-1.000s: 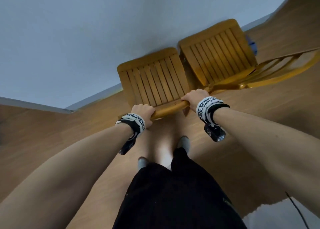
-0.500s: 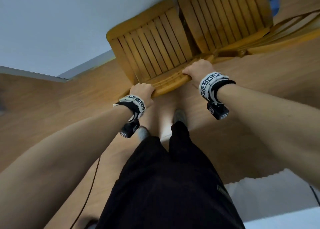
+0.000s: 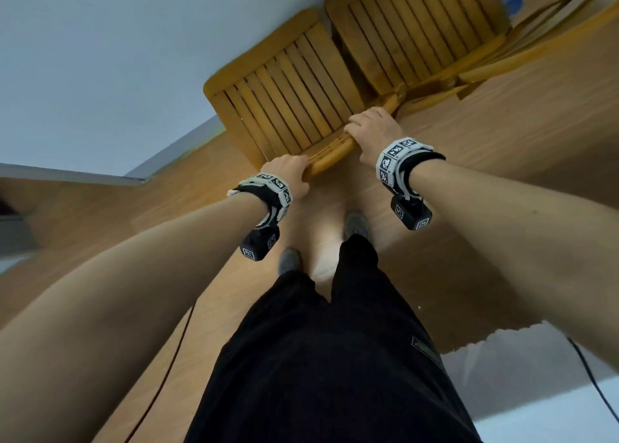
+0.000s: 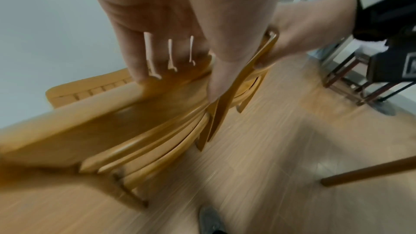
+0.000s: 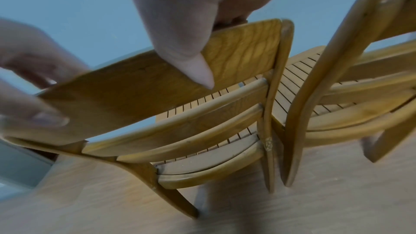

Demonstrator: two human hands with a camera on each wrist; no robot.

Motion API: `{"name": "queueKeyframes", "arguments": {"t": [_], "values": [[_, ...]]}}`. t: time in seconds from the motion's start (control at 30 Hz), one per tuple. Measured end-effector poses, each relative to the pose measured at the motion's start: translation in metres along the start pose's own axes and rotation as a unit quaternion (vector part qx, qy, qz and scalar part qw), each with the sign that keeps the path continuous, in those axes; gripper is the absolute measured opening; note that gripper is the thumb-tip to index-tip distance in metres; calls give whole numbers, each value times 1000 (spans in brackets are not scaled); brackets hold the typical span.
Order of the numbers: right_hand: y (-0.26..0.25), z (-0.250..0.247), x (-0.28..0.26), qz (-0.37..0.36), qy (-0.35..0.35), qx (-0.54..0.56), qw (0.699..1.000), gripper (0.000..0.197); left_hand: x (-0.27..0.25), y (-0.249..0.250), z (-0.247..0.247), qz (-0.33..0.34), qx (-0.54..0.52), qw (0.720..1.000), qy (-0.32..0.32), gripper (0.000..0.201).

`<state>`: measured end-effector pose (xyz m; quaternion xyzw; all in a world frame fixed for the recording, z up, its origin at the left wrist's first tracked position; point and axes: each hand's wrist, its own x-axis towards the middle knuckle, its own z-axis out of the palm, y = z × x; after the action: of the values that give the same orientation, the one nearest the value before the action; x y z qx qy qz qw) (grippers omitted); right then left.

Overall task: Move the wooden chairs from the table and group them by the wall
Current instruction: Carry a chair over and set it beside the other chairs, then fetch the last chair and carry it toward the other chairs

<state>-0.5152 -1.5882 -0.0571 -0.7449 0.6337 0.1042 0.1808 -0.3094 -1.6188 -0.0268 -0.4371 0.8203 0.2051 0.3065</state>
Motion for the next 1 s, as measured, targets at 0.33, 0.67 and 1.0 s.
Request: {"name": "queueKeyframes", "arguments": {"t": [0.33, 0.67, 1.0], "values": [[-6, 22, -122, 197, -5, 78, 977, 84, 17, 49, -42, 275, 131, 946, 114, 50], [-175, 72, -263, 572, -17, 249, 781, 72, -37, 76, -12, 481, 327, 810, 73, 53], [-392, 112, -316, 684, 58, 361, 631, 71, -162, 59, 76, 570, 463, 676, 59, 48]]}}
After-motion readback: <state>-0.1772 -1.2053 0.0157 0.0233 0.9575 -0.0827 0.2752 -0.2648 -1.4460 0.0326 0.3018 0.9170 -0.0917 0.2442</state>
